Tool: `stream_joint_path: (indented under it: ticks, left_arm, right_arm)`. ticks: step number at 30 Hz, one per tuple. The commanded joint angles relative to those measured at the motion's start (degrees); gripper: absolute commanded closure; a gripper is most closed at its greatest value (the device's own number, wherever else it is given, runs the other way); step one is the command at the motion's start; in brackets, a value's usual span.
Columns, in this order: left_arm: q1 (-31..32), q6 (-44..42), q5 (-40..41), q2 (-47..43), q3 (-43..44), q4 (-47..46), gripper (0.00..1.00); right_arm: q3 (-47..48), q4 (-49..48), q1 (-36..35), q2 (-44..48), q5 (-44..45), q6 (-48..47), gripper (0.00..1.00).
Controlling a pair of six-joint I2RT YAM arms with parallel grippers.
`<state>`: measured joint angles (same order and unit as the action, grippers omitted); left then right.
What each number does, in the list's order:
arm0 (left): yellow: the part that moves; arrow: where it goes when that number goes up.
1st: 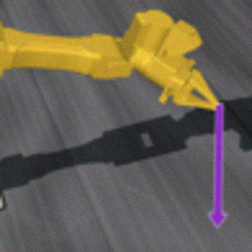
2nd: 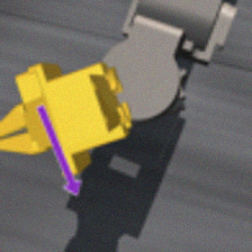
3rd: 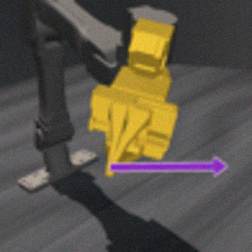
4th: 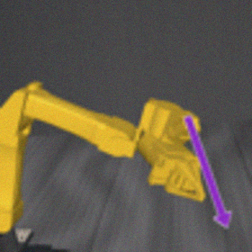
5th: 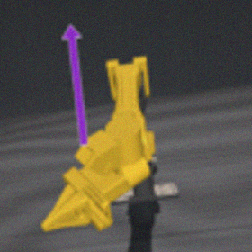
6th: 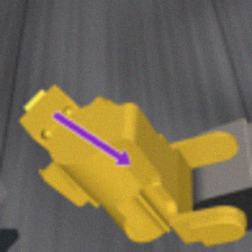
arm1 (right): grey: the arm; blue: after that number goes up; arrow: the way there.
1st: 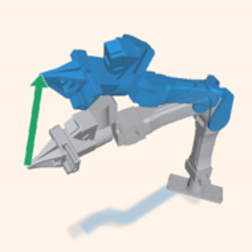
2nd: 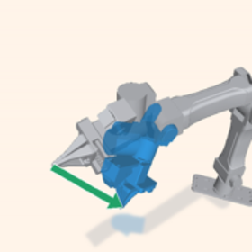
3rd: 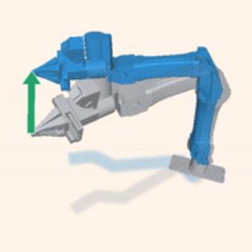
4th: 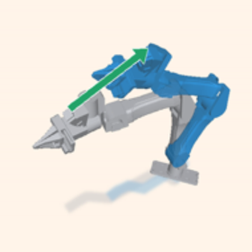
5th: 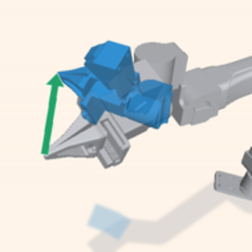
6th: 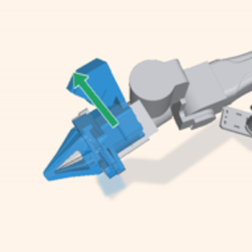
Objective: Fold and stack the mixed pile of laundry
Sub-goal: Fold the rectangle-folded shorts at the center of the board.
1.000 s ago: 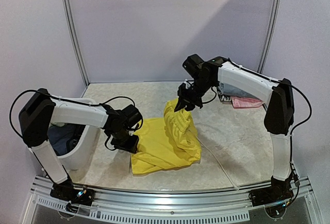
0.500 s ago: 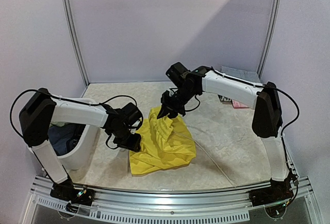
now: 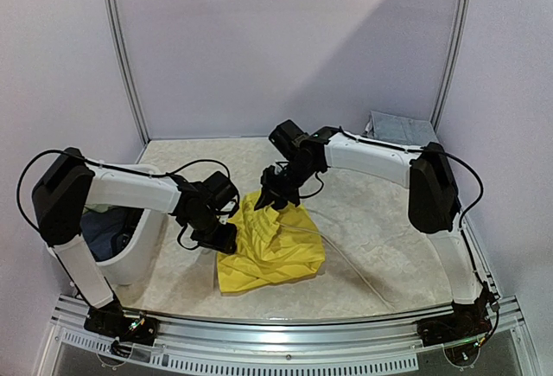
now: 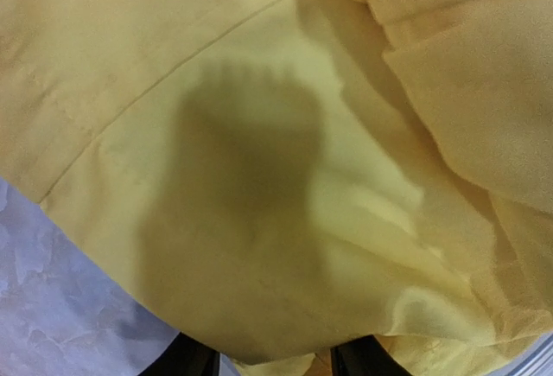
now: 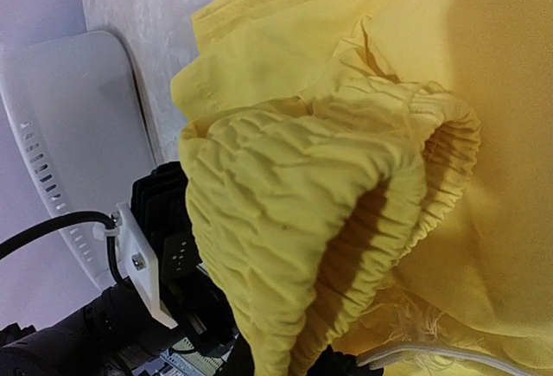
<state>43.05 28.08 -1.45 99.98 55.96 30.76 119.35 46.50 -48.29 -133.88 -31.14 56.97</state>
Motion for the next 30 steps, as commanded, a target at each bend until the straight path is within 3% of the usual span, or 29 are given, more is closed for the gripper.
stream_joint_path:
  ticks: [1, 7, 9, 16, 18, 19, 25, 30]
  left_arm:
    - [-0.60, 0.80, -2.77, 2.08, -2.87, -0.99, 0.58]
    - [-0.60, 2.58, -1.55, -0.34, -4.04, -0.37, 0.57]
    - [-0.60, 3.77, -1.35, -2.48, -4.93, -0.28, 0.56]
    - [-0.77, 7.23, 3.86, -11.15, -7.02, 6.06, 0.55]
    - [-0.86, 8.68, 6.36, -14.56, -7.29, 9.59, 0.55]
    - [-0.86, 9.70, 8.15, -16.69, -7.23, 12.11, 0.55]
    - [-0.86, 11.60, 15.51, -29.53, -4.26, 22.46, 0.55]
    - [-0.77, 5.91, 13.10, -29.66, -1.13, 18.84, 0.53]
  right_arm:
    - [0.97, -5.78, -0.97, -2.61, -3.69, 2.26, 0.95]
    - [0.09, -11.91, -1.95, -4.44, -8.55, 4.21, 0.78]
    - [-1.63, -15.38, -2.02, -4.54, -10.35, 6.27, 0.63]
    - [-2.37, -21.85, -2.02, -4.37, -14.11, 9.20, 0.30]
    - [-2.18, -23.40, -2.03, -4.37, -15.04, 9.99, 0.24]
    - [-2.06, -23.90, -2.05, -4.30, -15.49, 10.23, 0.04]
    - [0.46, -22.53, -1.17, -3.30, -16.65, 7.71, 0.01]
    - [1.31, -13.66, 1.94, -0.18, -12.40, -1.27, 0.01]
